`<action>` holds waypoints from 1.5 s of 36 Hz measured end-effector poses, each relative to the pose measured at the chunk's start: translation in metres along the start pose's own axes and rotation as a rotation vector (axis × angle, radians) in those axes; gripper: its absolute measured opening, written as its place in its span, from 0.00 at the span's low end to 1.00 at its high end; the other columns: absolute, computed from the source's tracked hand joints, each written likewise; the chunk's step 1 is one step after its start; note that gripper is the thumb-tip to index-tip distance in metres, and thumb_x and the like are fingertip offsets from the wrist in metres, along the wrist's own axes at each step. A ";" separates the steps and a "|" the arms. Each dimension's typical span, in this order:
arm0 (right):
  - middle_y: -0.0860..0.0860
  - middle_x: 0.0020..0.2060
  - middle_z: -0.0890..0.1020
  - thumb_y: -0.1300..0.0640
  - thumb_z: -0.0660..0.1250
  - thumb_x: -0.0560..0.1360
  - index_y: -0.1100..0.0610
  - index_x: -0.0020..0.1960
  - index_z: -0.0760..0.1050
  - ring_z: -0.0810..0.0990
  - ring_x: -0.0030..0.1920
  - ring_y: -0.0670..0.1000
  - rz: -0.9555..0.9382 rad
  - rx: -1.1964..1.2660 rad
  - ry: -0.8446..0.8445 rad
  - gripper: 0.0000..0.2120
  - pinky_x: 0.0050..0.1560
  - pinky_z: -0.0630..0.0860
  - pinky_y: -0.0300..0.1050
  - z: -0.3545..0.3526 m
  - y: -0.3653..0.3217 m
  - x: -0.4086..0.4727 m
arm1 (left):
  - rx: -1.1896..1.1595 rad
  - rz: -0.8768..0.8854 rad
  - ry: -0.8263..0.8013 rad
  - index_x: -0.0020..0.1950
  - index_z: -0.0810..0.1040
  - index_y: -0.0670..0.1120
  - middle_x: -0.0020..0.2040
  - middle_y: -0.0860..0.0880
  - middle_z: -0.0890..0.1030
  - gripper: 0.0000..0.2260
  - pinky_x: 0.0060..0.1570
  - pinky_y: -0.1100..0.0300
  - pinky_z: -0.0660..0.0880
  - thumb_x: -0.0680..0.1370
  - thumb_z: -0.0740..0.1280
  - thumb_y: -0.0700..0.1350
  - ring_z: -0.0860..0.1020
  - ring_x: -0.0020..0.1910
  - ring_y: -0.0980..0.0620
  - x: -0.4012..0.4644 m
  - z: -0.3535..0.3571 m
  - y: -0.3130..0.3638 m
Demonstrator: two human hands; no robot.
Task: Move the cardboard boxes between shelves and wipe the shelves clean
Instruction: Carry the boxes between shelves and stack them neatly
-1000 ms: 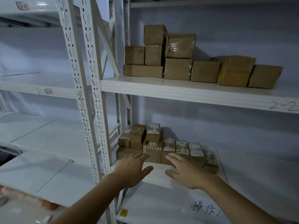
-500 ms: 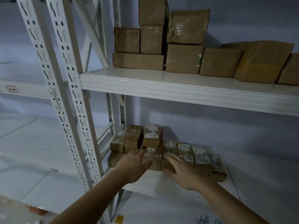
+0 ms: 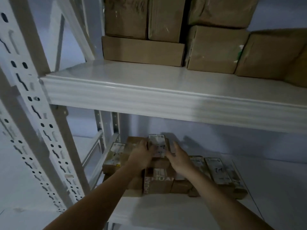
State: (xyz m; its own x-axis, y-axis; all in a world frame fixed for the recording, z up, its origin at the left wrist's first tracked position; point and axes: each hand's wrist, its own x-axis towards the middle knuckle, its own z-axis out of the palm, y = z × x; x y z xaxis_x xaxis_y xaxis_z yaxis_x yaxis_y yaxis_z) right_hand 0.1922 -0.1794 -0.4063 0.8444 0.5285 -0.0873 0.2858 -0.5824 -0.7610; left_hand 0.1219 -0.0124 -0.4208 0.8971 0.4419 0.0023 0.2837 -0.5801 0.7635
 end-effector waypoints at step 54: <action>0.41 0.70 0.69 0.51 0.63 0.84 0.39 0.78 0.61 0.71 0.66 0.45 -0.252 0.752 -0.366 0.25 0.61 0.71 0.43 0.162 -0.187 -0.264 | -0.564 -0.080 0.596 0.63 0.76 0.57 0.55 0.56 0.86 0.20 0.54 0.59 0.80 0.81 0.60 0.34 0.84 0.55 0.55 -0.373 -0.171 0.008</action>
State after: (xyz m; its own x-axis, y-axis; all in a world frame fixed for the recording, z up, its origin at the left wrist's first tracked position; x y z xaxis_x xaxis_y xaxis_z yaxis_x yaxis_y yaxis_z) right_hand -0.1576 -0.1102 -0.3452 0.5611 0.8269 0.0380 -0.0391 0.0723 -0.9966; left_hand -0.2684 -0.0650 -0.3057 0.5059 0.8485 0.1552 -0.0159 -0.1707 0.9852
